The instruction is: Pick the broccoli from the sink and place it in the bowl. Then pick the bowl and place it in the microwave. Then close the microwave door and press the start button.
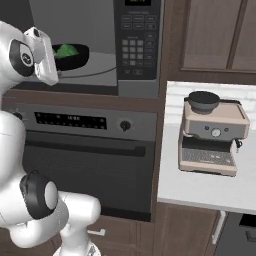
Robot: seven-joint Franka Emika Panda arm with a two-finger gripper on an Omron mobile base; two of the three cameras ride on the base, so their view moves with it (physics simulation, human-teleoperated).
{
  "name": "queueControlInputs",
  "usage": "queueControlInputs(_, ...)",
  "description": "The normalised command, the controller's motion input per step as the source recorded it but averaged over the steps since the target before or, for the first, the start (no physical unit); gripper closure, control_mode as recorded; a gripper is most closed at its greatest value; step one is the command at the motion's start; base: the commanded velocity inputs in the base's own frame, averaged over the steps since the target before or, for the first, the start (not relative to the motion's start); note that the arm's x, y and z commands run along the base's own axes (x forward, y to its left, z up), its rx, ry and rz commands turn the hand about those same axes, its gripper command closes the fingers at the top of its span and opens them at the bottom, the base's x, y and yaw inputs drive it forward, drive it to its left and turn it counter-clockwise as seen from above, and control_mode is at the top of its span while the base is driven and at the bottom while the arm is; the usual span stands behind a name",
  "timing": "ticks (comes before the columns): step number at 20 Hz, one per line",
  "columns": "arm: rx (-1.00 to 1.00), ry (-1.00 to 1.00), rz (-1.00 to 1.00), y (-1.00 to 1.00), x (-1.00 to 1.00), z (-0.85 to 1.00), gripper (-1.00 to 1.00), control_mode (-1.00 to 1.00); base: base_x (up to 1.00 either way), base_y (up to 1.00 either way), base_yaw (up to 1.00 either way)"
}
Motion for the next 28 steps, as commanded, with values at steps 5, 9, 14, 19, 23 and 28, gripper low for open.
queueControlInputs(5,-0.15,-0.28,0.00,0.00,-0.53,0.02,-1.00,-1.00,0.00,0.00,0.00)
queueControlInputs(9,-0.01,-0.17,-0.01,-0.14,-0.89,0.09,-1.00,-1.00,0.00,0.00,0.00)
queueControlInputs(14,-0.01,-0.01,0.00,-0.09,-0.28,-0.05,-1.00,-1.00,0.00,0.00,0.00)
queueControlInputs(19,-0.18,-0.05,-0.04,-0.01,-0.93,0.00,-1.00,-1.00,0.00,0.00,0.00)
queueControlInputs(23,-0.17,-0.11,-0.11,-0.15,-0.99,0.00,-1.00,-1.00,0.00,0.00,0.00)
queueControlInputs(28,-0.12,-0.13,-0.14,-0.17,-0.86,-0.11,-1.00,-1.00,0.00,0.00,0.00)
